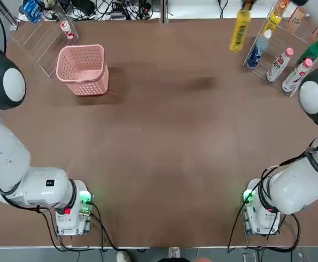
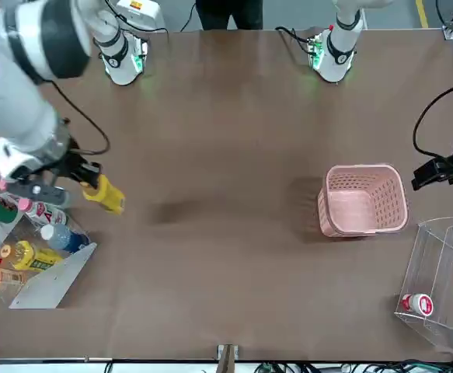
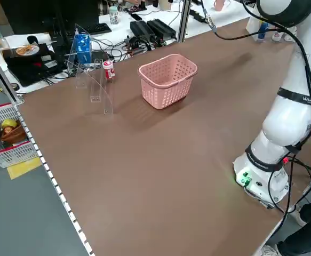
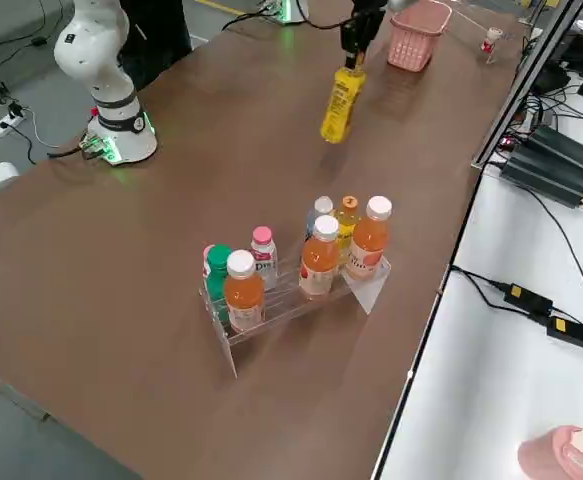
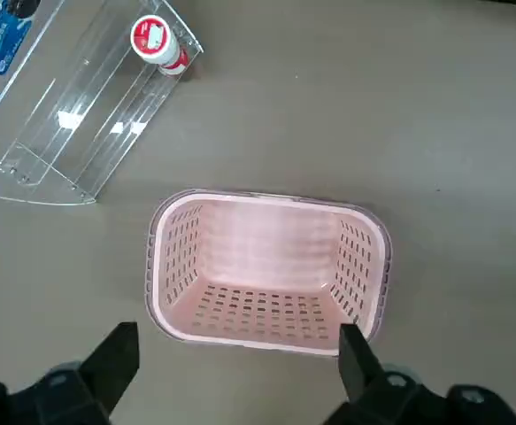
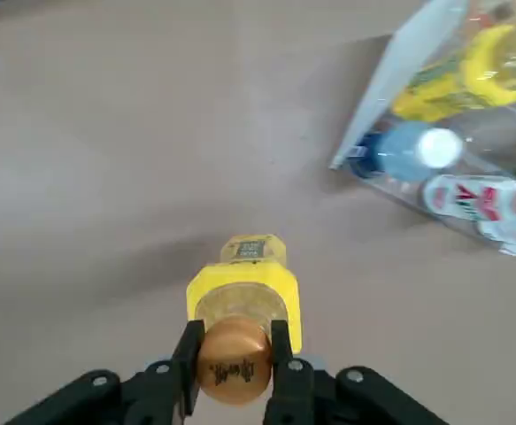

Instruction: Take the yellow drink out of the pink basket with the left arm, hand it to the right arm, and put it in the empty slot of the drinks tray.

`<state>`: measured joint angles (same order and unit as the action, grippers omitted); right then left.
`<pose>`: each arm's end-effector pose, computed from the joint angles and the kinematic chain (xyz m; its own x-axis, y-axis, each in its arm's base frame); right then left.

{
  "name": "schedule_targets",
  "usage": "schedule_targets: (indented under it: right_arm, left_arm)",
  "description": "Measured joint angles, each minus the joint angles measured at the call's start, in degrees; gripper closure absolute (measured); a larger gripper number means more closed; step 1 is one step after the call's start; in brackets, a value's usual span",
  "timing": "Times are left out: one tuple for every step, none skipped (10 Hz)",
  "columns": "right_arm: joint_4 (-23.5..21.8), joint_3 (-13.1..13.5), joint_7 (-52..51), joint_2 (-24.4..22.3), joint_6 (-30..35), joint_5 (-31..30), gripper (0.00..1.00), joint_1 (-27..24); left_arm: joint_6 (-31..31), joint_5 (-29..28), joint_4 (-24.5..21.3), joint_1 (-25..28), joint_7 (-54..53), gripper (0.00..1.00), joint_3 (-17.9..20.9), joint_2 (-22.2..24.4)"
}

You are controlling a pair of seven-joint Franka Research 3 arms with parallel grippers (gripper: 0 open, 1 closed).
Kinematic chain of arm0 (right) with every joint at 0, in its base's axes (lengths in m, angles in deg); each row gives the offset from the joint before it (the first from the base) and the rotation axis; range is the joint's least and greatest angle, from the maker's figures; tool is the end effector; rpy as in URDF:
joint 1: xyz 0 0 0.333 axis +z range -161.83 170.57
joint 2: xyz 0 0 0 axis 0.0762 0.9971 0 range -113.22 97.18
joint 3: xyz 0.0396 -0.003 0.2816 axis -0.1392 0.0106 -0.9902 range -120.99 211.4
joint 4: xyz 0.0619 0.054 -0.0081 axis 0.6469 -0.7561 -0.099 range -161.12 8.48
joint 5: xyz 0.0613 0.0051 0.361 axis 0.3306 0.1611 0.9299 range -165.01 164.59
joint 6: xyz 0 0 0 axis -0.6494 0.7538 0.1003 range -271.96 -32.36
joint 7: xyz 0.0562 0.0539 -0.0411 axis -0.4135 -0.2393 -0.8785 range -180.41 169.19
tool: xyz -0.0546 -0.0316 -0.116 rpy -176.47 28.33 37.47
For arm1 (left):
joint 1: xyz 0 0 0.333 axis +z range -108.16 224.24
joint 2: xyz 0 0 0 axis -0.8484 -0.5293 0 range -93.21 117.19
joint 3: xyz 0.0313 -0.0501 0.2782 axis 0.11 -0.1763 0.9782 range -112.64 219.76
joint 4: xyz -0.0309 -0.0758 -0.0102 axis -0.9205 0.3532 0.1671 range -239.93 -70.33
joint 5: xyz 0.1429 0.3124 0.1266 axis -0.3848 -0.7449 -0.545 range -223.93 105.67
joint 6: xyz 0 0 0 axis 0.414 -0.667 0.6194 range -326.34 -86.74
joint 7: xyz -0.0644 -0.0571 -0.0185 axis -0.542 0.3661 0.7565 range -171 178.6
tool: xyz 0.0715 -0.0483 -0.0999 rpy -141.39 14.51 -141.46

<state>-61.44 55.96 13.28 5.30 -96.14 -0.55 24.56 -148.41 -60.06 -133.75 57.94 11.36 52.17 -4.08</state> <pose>0.5778 0.1072 0.5423 0.9872 -0.1596 0.0037 -0.1596 -0.9859 0.0506 0.5979 -0.0112 0.5586 0.9941 0.1076 0.0130 0.1077 -0.9942 -0.0080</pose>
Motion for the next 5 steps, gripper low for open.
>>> schedule_targets:
  right_arm:
    - [-0.48,-0.02,-2.36,-1.23,0.20,-0.02,0.66,-2.62]
    - [-0.73,-0.02,-3.51,-1.84,0.19,-0.02,0.66,-5.19]
    - [-0.91,-0.02,-3.85,-2.08,0.14,-0.10,0.66,-7.40]
    - [-1.00,-0.01,-3.92,-2.12,0.08,-0.24,0.66,-9.23]
    - [-1.01,0.00,-3.91,-2.14,-0.19,-0.41,0.66,-11.05]
  left_arm:
    - [0.83,0.00,0.07,0.01,-0.14,0.00,0.03,0.94]
    - [1.90,0.01,0.12,0.02,-0.23,0.00,0.06,2.50]
    - [3.05,0.02,0.13,0.00,-0.35,0.00,0.07,4.21]
    - [4.08,0.03,0.12,0.01,-0.55,0.00,0.09,5.58]
    - [4.87,0.14,0.10,0.02,-0.71,0.00,0.32,6.36]
